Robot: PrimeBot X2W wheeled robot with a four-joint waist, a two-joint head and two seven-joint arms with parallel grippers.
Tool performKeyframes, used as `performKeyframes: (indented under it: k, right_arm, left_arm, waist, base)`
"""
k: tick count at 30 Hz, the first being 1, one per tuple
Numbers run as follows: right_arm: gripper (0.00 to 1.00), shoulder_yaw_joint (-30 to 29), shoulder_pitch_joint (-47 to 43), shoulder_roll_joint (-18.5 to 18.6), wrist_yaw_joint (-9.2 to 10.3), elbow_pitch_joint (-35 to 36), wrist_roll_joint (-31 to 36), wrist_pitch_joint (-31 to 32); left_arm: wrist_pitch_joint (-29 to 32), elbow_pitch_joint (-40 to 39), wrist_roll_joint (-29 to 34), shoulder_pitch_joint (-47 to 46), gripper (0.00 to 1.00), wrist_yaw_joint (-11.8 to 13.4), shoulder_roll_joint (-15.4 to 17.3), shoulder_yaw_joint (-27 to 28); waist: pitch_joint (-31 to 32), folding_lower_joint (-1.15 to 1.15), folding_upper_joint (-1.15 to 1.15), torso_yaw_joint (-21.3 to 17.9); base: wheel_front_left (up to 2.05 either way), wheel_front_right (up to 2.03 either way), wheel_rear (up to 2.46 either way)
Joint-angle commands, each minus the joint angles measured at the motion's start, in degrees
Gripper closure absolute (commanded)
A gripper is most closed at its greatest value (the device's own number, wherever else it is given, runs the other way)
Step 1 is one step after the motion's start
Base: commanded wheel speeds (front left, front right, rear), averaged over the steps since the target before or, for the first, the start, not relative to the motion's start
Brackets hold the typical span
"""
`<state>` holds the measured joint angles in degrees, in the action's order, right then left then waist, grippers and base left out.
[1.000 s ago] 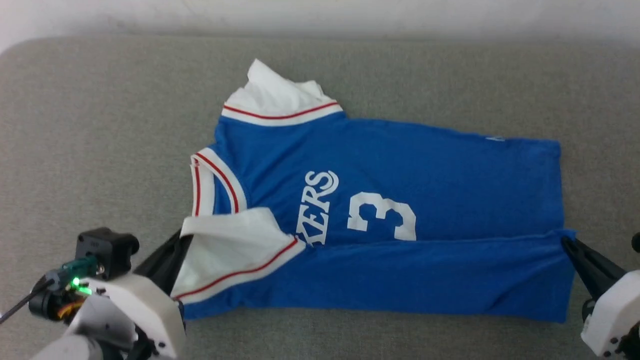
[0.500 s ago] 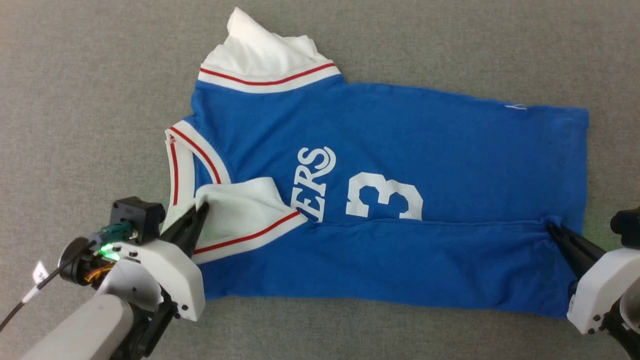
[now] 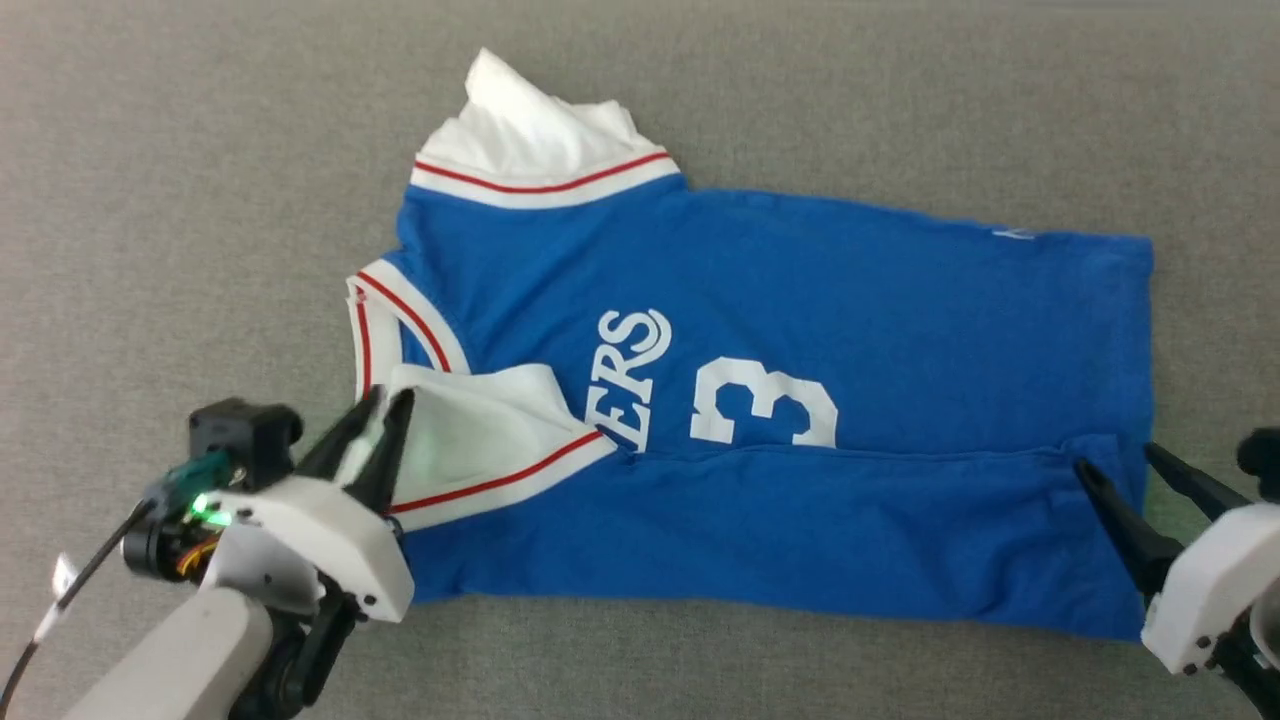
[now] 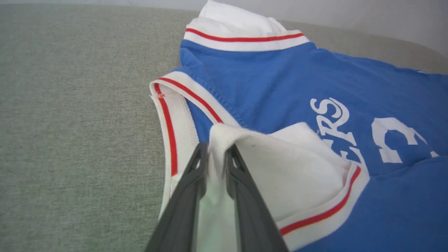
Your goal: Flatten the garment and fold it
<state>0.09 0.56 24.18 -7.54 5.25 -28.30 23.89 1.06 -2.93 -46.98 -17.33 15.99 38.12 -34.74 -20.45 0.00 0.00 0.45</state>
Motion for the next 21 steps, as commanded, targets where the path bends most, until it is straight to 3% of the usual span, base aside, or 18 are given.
performKeyframes:
  k: [1, 7, 12, 16, 21]
  right_arm:
    - [0.00, -0.9, -1.1, -0.7, 0.05, 0.7, -0.2, -0.8]
    - [0.00, -5.9, -5.0, -5.4, 0.05, 4.5, 3.6, -6.2]
    - [0.00, -9.1, -10.0, -12.4, 0.05, 6.7, 9.6, -11.4]
    - [0.00, -10.8, -14.6, -18.6, 0.05, 7.4, 13.2, -15.3]
    - [0.00, -10.8, -17.4, -20.8, 0.05, 7.3, 15.0, -17.2]
  left_arm:
    - [-1.7, -0.5, -0.5, 1.7, 0.00, 0.9, -0.3, 1.0]
    - [-13.3, -4.6, 1.0, 8.6, 0.00, 5.1, -2.0, 5.7]
    - [-16.0, -9.9, 5.7, 16.6, 0.00, 7.7, -7.8, 12.2]
    - [-16.0, -10.8, 13.0, 25.3, 0.00, 7.4, -12.7, 16.1]
    - [-16.0, -8.0, 17.8, 30.8, 0.00, 5.3, -16.4, 17.6]
  waist:
    - [2.6, 0.00, 0.00, 0.4]
    - [7.4, 0.00, 0.00, 0.7]
    - [11.1, 0.00, 0.00, 1.7]
    - [13.6, 0.00, 0.00, 2.2]
    - [14.8, 0.00, 0.00, 2.4]
  base:
    - [0.00, 0.00, 0.00]
    - [0.00, 0.00, 0.00]
    - [0.00, 0.00, 0.00]
    - [0.00, 0.00, 0.00]
    - [0.00, 0.00, 0.00]
